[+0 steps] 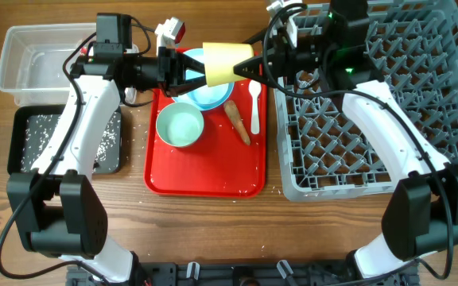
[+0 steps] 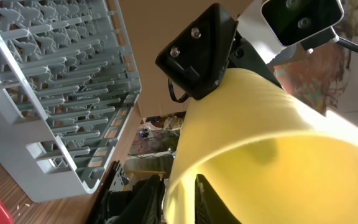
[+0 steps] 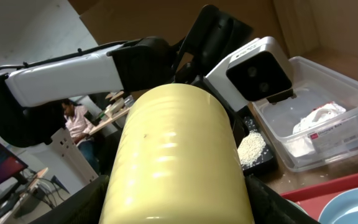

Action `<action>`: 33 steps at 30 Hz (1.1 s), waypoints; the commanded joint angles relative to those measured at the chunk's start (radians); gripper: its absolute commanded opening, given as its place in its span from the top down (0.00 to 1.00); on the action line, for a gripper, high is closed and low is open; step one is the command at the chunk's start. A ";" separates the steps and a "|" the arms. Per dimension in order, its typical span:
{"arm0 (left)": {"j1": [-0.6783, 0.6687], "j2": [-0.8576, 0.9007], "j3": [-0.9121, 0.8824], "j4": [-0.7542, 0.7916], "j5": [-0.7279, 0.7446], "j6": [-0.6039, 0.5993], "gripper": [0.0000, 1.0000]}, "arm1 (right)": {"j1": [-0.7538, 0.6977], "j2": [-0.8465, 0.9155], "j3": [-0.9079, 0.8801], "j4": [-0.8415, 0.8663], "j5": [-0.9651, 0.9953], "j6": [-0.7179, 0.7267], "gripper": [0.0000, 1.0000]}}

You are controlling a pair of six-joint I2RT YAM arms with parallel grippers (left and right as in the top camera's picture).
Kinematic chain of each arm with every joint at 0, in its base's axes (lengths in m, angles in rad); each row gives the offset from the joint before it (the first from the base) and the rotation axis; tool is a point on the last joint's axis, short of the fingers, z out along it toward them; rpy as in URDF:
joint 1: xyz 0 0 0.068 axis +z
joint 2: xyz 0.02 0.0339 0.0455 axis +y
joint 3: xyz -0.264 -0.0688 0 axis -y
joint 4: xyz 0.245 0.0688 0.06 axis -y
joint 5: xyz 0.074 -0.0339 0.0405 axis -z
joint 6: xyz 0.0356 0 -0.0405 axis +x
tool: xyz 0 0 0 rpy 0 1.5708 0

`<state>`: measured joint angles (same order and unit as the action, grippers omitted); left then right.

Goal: Sort waste into correct bins and load items into the dishwasher rack
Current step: 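Place the yellow cup in the dish rack with the right gripper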

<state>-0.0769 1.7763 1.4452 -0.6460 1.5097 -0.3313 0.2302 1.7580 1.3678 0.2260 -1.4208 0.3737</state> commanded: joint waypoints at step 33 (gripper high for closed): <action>-0.024 -0.022 0.013 -0.099 -1.216 0.003 0.69 | -0.133 -0.314 -0.079 -1.570 1.239 -0.181 0.64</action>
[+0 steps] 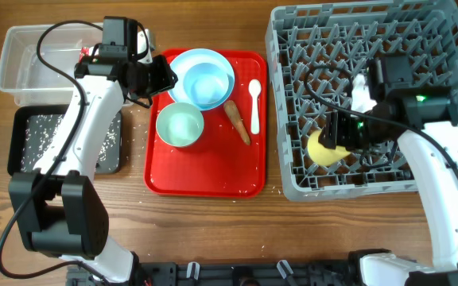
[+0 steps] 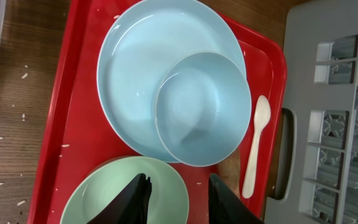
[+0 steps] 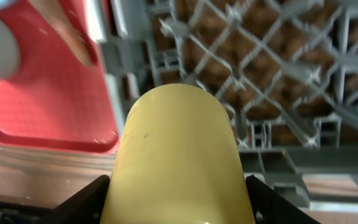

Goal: Sort waste into correct bins and load items into the dishwasher rack
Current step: 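Place the yellow cup in the dish rack with the right gripper, then grasp the green bowl with the right gripper and place it in the rack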

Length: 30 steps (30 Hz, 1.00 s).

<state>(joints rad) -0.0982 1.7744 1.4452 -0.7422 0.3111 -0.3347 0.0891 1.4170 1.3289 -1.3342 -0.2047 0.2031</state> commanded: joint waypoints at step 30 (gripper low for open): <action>0.031 -0.020 0.013 -0.025 -0.110 -0.044 0.60 | 0.287 0.314 0.312 0.546 -0.039 0.164 0.19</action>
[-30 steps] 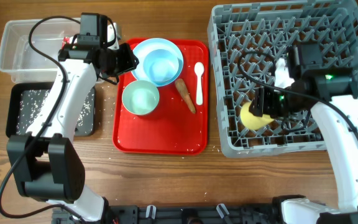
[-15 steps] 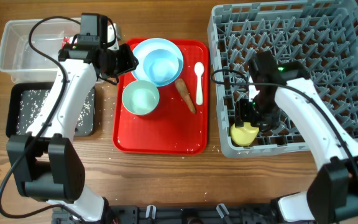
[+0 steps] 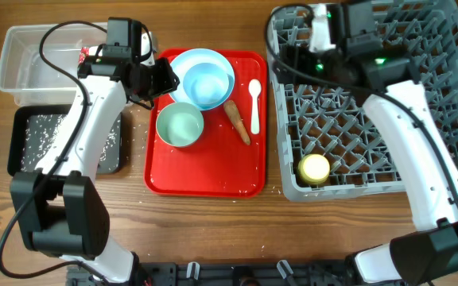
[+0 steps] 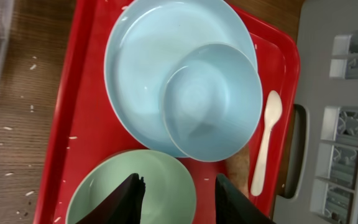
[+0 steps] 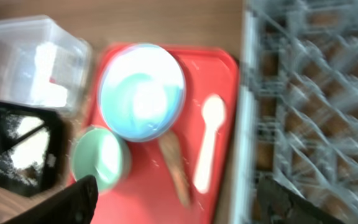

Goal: Sort waste into correct bins and load items into the dishwasher rack
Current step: 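Grasp the green bowl with the right gripper and place it in the rack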

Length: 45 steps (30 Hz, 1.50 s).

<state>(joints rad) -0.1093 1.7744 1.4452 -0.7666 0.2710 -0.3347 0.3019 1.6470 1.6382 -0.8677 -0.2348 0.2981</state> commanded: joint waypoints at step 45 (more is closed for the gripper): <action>0.219 -0.020 0.013 -0.012 -0.079 -0.092 0.00 | 0.083 0.576 0.012 0.884 1.516 -0.971 0.96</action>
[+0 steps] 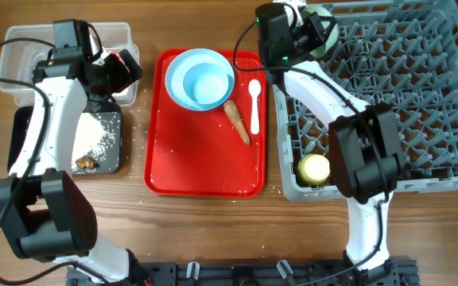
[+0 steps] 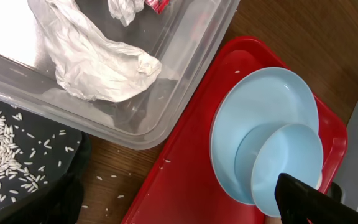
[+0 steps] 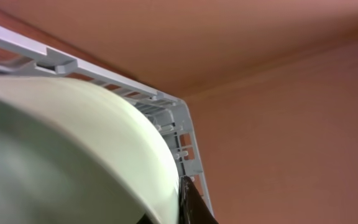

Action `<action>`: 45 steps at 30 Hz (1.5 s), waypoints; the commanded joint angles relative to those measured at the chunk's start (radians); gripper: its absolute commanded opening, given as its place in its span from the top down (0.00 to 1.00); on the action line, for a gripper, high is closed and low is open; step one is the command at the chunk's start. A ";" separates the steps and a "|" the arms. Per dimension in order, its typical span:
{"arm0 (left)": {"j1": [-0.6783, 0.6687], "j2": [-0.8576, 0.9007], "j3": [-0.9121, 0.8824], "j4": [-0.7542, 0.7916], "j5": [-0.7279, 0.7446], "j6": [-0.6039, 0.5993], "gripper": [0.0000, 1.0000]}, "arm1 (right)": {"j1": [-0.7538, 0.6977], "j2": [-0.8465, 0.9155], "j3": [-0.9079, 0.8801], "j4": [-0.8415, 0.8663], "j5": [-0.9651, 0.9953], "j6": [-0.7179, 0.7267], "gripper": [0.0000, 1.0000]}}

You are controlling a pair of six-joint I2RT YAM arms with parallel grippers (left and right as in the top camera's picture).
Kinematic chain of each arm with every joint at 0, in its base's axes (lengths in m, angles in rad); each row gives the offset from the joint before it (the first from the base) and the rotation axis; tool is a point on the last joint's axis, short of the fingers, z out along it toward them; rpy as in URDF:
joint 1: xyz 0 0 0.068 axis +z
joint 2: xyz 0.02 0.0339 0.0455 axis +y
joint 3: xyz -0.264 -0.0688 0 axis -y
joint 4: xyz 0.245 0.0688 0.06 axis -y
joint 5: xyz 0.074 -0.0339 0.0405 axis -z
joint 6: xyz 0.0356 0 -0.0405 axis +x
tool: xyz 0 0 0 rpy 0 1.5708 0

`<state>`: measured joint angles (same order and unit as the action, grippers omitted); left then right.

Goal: Sort waste into correct bins and load items into the dishwasher rack
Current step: 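Grasp the green bowl with the right gripper and place it in the rack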

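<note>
My right gripper (image 1: 310, 33) is shut on a pale green bowl (image 1: 325, 30) at the far left corner of the grey dishwasher rack (image 1: 420, 95). The bowl (image 3: 61, 155) fills the right wrist view, one finger (image 3: 190, 205) against its rim. A yellow cup (image 1: 315, 168) stands in the rack's near left corner. My left gripper (image 1: 126, 70) hangs open over the gap between the clear bin (image 1: 22, 56) and the red tray (image 1: 205, 159), holding nothing (image 2: 179, 208). On the tray lie a blue plate (image 1: 183, 83) carrying a blue bowl (image 1: 207, 83), a carrot piece (image 1: 238, 121) and a white spoon (image 1: 254, 103).
A crumpled white wrapper (image 2: 98, 68) and a red scrap lie in the clear bin. The black bin (image 1: 22, 143) in front of it holds rice (image 1: 94, 135) and a brown bit. Loose grains dot the wood beside the tray.
The green bowl has left the tray and is now held by my right gripper over the rack's far left corner. My left gripper has moved left to the clear bin's edge. The black bin holds more rice.
Both grippers were on the yellow cup above the tray. Then my right gripper held it low in the rack while the left hung open over the tray. Then the cup stood in the rack, right gripper open. Now the right holds the green bowl.
</note>
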<state>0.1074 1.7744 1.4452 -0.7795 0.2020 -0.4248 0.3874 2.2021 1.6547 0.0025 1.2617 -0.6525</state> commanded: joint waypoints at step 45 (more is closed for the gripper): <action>0.002 -0.020 0.013 0.001 -0.010 -0.002 0.00 | 0.122 -0.047 -0.073 -0.335 -1.429 1.127 0.45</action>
<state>0.1074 1.7744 1.4452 -0.7807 0.2020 -0.4248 0.5091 2.1128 1.5898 -0.3531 -0.1368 0.4026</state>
